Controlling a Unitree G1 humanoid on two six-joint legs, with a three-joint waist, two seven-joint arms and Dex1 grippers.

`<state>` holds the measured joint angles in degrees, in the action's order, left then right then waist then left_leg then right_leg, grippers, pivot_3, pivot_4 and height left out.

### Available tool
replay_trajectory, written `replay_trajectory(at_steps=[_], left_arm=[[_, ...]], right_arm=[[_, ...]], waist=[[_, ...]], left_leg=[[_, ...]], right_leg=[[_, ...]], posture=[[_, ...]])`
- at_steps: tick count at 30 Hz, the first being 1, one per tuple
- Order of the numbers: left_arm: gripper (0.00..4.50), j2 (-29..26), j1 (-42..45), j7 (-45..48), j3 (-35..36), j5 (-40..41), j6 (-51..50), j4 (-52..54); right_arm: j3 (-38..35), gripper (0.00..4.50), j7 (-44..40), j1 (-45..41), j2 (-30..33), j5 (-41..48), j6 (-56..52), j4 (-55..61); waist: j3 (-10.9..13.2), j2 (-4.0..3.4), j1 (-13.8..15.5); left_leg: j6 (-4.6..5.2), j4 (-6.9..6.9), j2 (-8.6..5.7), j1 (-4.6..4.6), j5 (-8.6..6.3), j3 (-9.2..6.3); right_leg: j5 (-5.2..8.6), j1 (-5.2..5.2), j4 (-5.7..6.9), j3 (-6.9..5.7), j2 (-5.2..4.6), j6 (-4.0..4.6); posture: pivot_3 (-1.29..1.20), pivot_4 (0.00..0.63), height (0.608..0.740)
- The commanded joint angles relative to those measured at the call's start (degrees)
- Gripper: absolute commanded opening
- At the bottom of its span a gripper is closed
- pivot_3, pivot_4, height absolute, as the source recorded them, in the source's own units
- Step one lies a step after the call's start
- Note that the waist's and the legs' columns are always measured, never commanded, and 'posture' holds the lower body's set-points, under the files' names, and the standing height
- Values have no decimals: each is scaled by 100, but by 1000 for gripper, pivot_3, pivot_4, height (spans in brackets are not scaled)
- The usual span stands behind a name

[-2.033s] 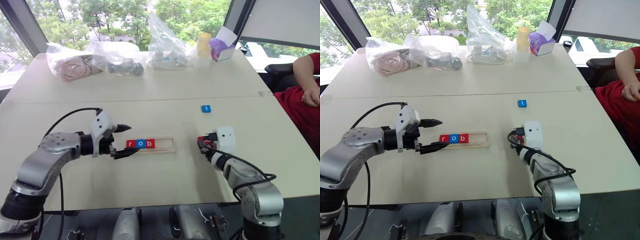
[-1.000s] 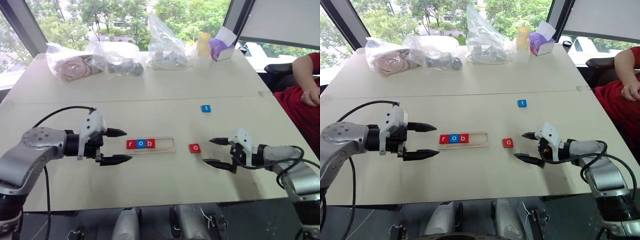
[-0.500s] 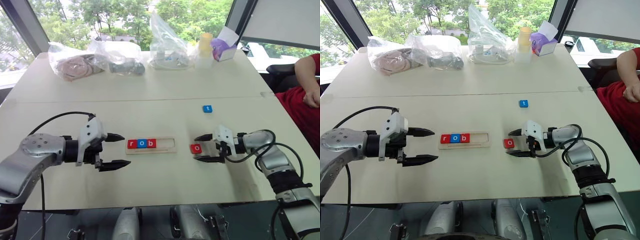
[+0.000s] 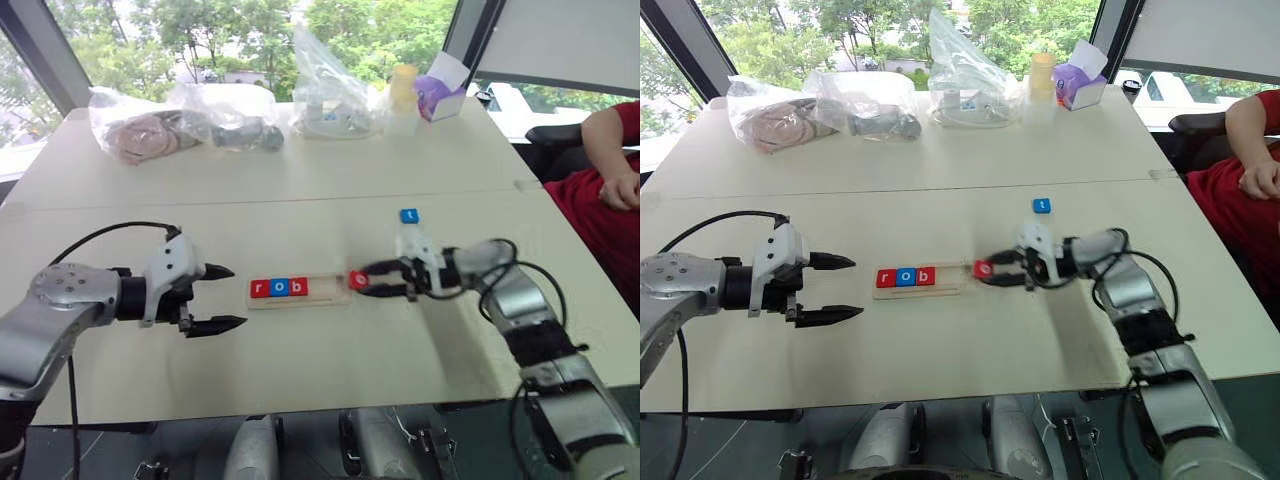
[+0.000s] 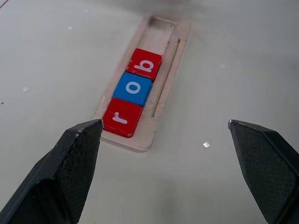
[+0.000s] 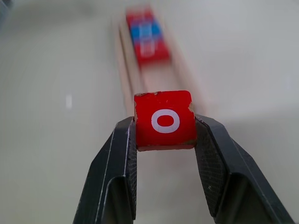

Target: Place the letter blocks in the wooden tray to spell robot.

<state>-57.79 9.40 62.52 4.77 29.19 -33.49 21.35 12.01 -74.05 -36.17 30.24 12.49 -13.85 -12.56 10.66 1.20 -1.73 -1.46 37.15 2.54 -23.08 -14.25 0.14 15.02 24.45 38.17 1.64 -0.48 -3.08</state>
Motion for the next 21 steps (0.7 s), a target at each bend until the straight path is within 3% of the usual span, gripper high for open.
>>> replay_trajectory(at_steps=[1,10,21], left_arm=[[4500,-17,91,59,16,-45,87,10],[4500,59,-110,-142,127,-41,41,185],[4500,165,-141,-303,104,8,-26,303]], right_arm=[[221,1165,286,-103,-164,-139,-327,307],[876,1165,403,-141,-507,-641,109,79],[873,1165,377,-391,-525,-806,445,-619]], waist=[[-2,2,27],[-1,1,87],[-1,1,70]], left_leg=[[0,0,0,-2,0,0],[0,3,-7,-22,0,0],[0,3,-5,-18,0,1]], right_leg=[[0,0,-2,0,0,0],[2,12,-8,-1,-9,-5],[1,11,-7,-1,-6,-5]], posture=[[0,150,740],[0,150,740],[0,150,740]])
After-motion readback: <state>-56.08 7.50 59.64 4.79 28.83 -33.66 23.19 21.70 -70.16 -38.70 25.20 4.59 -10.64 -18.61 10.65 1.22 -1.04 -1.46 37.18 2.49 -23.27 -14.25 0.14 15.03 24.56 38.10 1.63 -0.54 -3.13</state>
